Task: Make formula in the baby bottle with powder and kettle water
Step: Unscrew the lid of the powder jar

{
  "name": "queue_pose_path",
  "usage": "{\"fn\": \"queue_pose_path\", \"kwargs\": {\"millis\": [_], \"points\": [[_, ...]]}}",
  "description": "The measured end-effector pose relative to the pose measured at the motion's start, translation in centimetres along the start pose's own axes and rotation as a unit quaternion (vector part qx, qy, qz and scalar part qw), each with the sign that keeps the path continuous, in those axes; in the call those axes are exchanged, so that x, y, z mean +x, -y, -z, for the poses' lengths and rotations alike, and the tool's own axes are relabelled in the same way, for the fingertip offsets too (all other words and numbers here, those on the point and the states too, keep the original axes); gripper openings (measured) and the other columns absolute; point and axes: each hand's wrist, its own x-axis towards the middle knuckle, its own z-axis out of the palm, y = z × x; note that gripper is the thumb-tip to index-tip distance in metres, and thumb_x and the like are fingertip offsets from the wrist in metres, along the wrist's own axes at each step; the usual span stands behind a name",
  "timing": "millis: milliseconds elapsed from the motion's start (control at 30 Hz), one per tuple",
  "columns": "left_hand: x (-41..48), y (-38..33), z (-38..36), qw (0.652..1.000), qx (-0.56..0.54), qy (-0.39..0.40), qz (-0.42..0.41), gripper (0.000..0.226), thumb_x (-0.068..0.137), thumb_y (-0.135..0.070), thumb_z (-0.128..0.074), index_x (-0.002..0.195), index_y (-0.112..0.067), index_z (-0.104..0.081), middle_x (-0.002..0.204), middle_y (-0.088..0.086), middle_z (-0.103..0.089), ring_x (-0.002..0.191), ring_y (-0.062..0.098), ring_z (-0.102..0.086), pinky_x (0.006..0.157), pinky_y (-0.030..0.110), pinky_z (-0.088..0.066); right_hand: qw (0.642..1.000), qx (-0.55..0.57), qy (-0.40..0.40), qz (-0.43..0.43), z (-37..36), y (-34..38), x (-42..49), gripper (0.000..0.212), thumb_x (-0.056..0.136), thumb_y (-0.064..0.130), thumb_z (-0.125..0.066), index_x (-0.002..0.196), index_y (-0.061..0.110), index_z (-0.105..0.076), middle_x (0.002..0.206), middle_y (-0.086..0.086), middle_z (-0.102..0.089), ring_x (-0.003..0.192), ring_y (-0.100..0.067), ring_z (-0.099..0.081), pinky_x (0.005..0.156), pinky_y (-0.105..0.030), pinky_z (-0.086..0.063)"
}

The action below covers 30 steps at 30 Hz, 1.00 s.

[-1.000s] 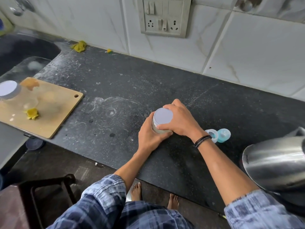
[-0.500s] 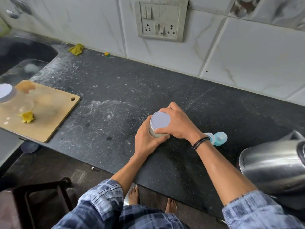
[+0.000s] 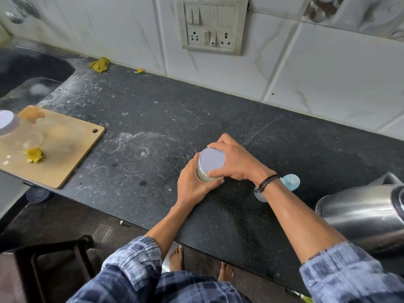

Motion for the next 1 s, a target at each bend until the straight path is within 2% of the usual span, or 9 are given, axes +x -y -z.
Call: {"fn": "queue_pose_path", "kwargs": {"millis": [67,167,333,400,500,600,700,867,1000], "points": [[0.1,0.1,-0.1,1.0,0.0,0.001,0.001,0.084,0.063,-0.041,-0.095,0.122,-0.06,-0.039,0.113,-0.049,-0.05,0.104,-0.019,-0.051,0.083,0.007,-0.04,1.0,-0.011,0.023,0.002,0.3,0.1,0.4,0.081,0.072,0.034,-0.091,0.142,0.017,-0.053,0.117,0.007,-0.038,0.107,-0.012,-0.045,0.088,-0.022,-0.037],[0.1,0.3,-0.4,1.0,-0.008,-0.001,0.005,0.083,0.063,-0.042,-0.094,0.125,-0.054,-0.041,0.115,-0.046,-0.051,0.106,-0.016,-0.052,0.086,0.01,-0.041,0.998,-0.016,0.052,-0.003,0.5,0.2,0.8,0.085,0.073,0.031,-0.089,0.147,0.018,-0.049,0.12,0.009,-0.036,0.111,-0.011,-0.044,0.093,-0.025,-0.04],[0.1,1.4,-0.8,1.0,-0.009,0.001,0.007,0.086,0.064,-0.049,-0.091,0.135,-0.042,-0.045,0.121,-0.039,-0.052,0.115,-0.014,-0.049,0.095,0.019,-0.043,0.996,-0.029,0.089,-0.007,0.3,0.6,0.5,0.098,0.078,0.027,-0.085,0.16,0.02,-0.032,0.138,0.007,-0.034,0.133,-0.014,-0.036,0.107,-0.024,-0.034],[0.2,1.7,-1.0,1.0,-0.007,0.004,0.008,0.089,0.063,-0.057,-0.086,0.139,-0.038,-0.044,0.128,-0.028,-0.054,0.12,-0.006,-0.05,0.099,0.027,-0.046,0.998,-0.022,0.057,-0.02,-0.2,1.1,0.0,0.103,0.076,0.039,-0.086,0.161,0.025,-0.029,0.144,0.006,-0.033,0.137,-0.015,-0.035,0.112,-0.032,-0.036],[0.3,1.9,-1.2,1.0,-0.003,0.006,0.007,0.092,0.063,-0.06,-0.082,0.142,-0.036,-0.043,0.134,-0.02,-0.054,0.124,0.002,-0.051,0.102,0.035,-0.047,0.998,-0.018,-0.048,-0.047,-1.2,1.6,-0.8,0.09,0.078,0.047,-0.084,0.154,0.029,-0.039,0.142,0.004,-0.039,0.134,-0.019,-0.041,0.109,-0.038,-0.043],[0.3,2.1,-1.3,1.0,-0.004,0.008,0.006,0.091,0.064,-0.057,-0.085,0.143,-0.037,-0.042,0.134,-0.021,-0.054,0.126,0.003,-0.05,0.102,0.032,-0.046,0.996,0.02,-0.068,-0.049,-1.6,1.6,-1.1,0.079,0.08,0.037,-0.085,0.148,0.029,-0.045,0.142,0.005,-0.043,0.133,-0.02,-0.041,0.106,-0.034,-0.041],[0.3,2.0,-1.2,1.0,-0.008,0.01,0.003,0.092,0.064,-0.057,-0.085,0.143,-0.037,-0.042,0.134,-0.021,-0.053,0.126,0.001,-0.05,0.101,0.023,-0.041,0.998,0.014,-0.043,-0.035,-1.0,1.5,-1.1,0.082,0.079,0.027,-0.083,0.15,0.032,-0.042,0.145,0.006,-0.044,0.134,-0.02,-0.039,0.104,-0.031,-0.038],[0.3,2.1,-1.1,1.0,-0.016,0.007,-0.005,0.09,0.065,-0.05,-0.089,0.141,-0.04,-0.042,0.132,-0.03,-0.049,0.124,-0.008,-0.046,0.098,0.009,-0.034,0.997,0.033,-0.053,-0.046,-1.1,1.5,-1.2,0.077,0.08,0.031,-0.084,0.147,0.031,-0.047,0.141,0.008,-0.046,0.131,-0.017,-0.041,0.104,-0.031,-0.039],[0.5,2.2,-1.1,1.0,-0.016,0.004,-0.002,0.089,0.066,-0.045,-0.092,0.14,-0.037,-0.043,0.134,-0.023,-0.052,0.127,-0.001,-0.048,0.102,0.021,-0.04,0.997,0.04,-0.051,-0.04,0.0,1.6,-1.2,0.08,0.079,0.029,-0.085,0.149,0.033,-0.045,0.141,0.011,-0.05,0.132,-0.014,-0.039,0.101,-0.027,-0.036]]}}
